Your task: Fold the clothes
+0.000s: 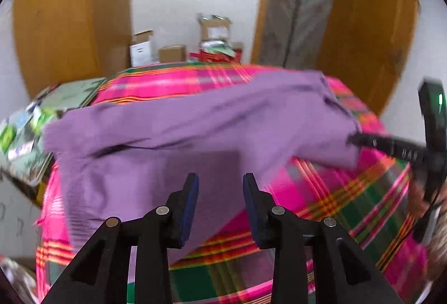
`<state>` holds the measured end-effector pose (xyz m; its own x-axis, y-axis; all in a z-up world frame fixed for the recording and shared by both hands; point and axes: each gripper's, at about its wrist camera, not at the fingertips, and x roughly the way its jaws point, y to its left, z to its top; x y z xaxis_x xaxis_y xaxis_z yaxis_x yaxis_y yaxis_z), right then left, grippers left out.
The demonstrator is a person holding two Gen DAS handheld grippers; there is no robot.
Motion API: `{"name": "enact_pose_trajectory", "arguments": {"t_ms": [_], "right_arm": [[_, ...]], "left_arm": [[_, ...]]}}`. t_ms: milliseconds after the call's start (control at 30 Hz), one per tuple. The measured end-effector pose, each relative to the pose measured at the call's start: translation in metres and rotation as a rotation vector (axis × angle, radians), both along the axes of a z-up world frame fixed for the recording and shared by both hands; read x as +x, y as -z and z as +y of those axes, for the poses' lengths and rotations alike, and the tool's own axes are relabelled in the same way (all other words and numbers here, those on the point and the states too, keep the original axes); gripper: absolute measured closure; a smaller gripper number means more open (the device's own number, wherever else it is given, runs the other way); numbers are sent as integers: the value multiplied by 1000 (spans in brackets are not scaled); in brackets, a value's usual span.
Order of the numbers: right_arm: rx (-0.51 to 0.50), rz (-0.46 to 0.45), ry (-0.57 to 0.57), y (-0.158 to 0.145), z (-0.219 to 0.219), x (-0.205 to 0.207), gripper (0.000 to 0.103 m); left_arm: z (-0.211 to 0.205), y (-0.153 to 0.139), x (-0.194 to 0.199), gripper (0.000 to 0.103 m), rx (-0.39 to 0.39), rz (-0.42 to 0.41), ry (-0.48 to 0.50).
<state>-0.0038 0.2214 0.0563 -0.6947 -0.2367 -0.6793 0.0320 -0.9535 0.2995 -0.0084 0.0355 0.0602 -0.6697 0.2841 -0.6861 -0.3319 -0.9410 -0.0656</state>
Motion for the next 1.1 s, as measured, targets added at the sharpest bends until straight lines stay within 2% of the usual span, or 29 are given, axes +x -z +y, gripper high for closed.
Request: {"name": "enact_pose_trajectory", "arguments": {"t_ms": [200,367,433,500,600,667,767,1000,1033,1067,1100], "right_arm": [[-60,-12,8,11,3,-8,68],[-53,-7,15,15,-3,-15,69],[-44,10,16,13,-3,-16,77],[-48,18,20,12,-1,-17,80],[-65,15,21,14,1,-19,81],[-69,13,24,15,1,-21,81],[-78,16,24,15,2,-21,81],[-72,30,12,13,0,-21,81],[-69,31,10,13,0,-21,81],[-66,31,9,13,-1,-20,81],[-61,34,7,12,-1,-20,81]], "left_arm": [[26,13,-9,69,-111,26,-34],[45,23,-15,69,-215,70,-50],[51,27,-18,69,-249,95,-54],[54,32,-19,69,-285,101,-53],[54,34,-17,69,-267,79,-24],[54,32,-17,69,-254,103,-4],[54,35,-21,69,-258,96,-11],[66,47,-33,69,-395,111,-68],[63,46,-35,69,-385,106,-75],[59,45,-36,73,-367,100,-81],[56,43,-38,86,-349,94,-87]]}}
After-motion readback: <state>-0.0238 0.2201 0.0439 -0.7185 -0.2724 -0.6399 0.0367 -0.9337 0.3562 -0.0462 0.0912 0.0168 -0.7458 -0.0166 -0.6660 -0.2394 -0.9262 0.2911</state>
